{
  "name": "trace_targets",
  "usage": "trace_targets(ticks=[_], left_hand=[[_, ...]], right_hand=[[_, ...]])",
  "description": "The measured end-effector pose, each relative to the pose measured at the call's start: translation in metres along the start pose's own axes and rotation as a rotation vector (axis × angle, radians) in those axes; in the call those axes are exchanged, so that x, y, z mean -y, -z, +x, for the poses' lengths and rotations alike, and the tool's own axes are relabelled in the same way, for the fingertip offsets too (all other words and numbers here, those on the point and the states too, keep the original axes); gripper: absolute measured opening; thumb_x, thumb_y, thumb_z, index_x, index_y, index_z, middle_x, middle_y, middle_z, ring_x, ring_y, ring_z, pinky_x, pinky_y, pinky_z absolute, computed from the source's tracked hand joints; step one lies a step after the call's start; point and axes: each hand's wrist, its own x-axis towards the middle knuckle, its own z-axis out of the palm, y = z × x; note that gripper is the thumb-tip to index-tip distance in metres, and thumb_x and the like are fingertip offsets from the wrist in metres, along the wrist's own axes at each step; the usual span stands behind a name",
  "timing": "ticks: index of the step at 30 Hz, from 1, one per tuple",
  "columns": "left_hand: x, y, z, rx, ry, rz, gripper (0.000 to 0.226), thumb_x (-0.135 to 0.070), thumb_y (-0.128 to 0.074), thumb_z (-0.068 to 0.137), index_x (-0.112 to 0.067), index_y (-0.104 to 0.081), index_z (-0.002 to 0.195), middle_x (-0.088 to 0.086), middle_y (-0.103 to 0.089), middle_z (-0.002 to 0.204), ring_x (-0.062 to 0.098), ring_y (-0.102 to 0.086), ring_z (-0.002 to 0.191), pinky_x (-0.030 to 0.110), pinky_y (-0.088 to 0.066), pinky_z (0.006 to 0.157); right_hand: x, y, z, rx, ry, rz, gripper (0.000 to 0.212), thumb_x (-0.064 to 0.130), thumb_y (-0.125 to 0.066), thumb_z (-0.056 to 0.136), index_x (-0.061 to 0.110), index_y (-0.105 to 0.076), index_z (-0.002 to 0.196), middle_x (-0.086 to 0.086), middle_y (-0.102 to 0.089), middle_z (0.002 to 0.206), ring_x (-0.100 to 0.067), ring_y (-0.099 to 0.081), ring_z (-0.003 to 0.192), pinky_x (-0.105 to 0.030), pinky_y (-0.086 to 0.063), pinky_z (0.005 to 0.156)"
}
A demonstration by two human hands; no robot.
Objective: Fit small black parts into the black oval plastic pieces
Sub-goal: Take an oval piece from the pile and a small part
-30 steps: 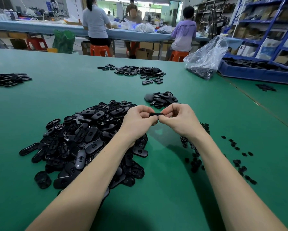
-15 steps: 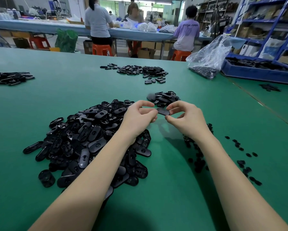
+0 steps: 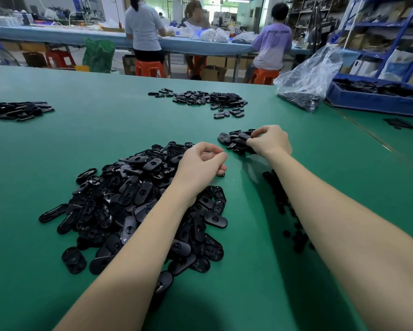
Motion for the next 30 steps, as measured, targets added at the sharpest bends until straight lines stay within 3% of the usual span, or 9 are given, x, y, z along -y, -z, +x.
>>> trace_targets(ticks=[5,10,13,18,20,26,30], left_hand=[[0.002,0.003,0.002,-0.010,0.008,-0.011,0.004,-0.014,-0.063,0.094,-0.015,-0.067,0.096,-0.005,-0.074,0.072,0.012,-0.072,0.072,0.032,-0.061,0.083],[0.005,-0.002,0.003,-0.044,0.016,-0.013,0.013,-0.007,-0.053,0.096,-0.015,-0.065,0.097,0.000,-0.072,0.090,0.006,-0.068,0.066,0.024,-0.059,0.069],[0.007,-0.004,0.003,-0.082,0.018,-0.012,0.019,-0.005,-0.048,0.096,-0.017,-0.063,0.096,0.000,-0.071,0.094,0.007,-0.067,0.067,0.025,-0.058,0.070],[0.005,-0.002,0.003,-0.089,-0.001,-0.007,0.023,-0.004,-0.044,0.096,-0.018,-0.062,0.097,0.003,-0.071,0.099,0.010,-0.069,0.071,0.028,-0.060,0.073],[0.005,-0.001,0.004,-0.103,-0.004,-0.011,0.024,-0.005,-0.042,0.097,-0.018,-0.062,0.099,0.003,-0.071,0.099,0.009,-0.070,0.071,0.026,-0.059,0.071],[0.003,-0.001,0.002,-0.139,0.010,-0.050,0.021,-0.009,-0.040,0.101,-0.015,-0.059,0.101,0.007,-0.069,0.102,0.014,-0.068,0.073,0.023,-0.057,0.066],[0.000,-0.003,-0.001,-0.130,0.001,-0.026,0.019,-0.008,-0.044,0.099,-0.017,-0.061,0.100,0.003,-0.070,0.098,0.012,-0.068,0.072,0.027,-0.059,0.071]], right_hand=[[-0.001,0.000,-0.005,-0.051,0.065,0.045,0.029,0.028,-0.069,0.084,0.029,-0.069,0.113,0.010,-0.067,0.096,-0.019,-0.063,0.097,-0.026,-0.043,0.074],[-0.010,0.011,-0.044,0.097,0.259,0.053,0.007,0.028,-0.068,0.085,0.032,-0.071,0.089,0.018,-0.066,0.079,-0.010,-0.066,0.083,-0.026,-0.047,0.068],[-0.019,0.007,-0.067,0.227,0.311,-0.134,0.008,0.032,-0.066,0.085,0.035,-0.073,0.086,0.022,-0.068,0.082,-0.006,-0.066,0.085,-0.026,-0.049,0.071],[-0.022,-0.002,-0.088,0.269,0.446,-0.270,0.028,0.047,-0.067,0.091,0.048,-0.067,0.119,0.017,-0.064,0.104,-0.011,-0.057,0.099,-0.028,-0.038,0.076],[-0.021,-0.005,-0.090,0.275,0.475,-0.270,0.032,0.054,-0.067,0.091,0.051,-0.065,0.123,0.015,-0.062,0.107,-0.012,-0.056,0.100,-0.029,-0.038,0.076],[-0.021,-0.010,-0.095,0.139,0.492,-0.289,0.016,0.049,-0.066,0.093,0.044,-0.075,0.106,0.017,-0.064,0.099,-0.016,-0.063,0.098,-0.029,-0.040,0.072],[-0.022,0.016,-0.086,0.262,0.425,-0.213,0.009,0.039,-0.065,0.096,0.041,-0.073,0.098,0.020,-0.071,0.097,-0.008,-0.064,0.089,-0.027,-0.044,0.072]])
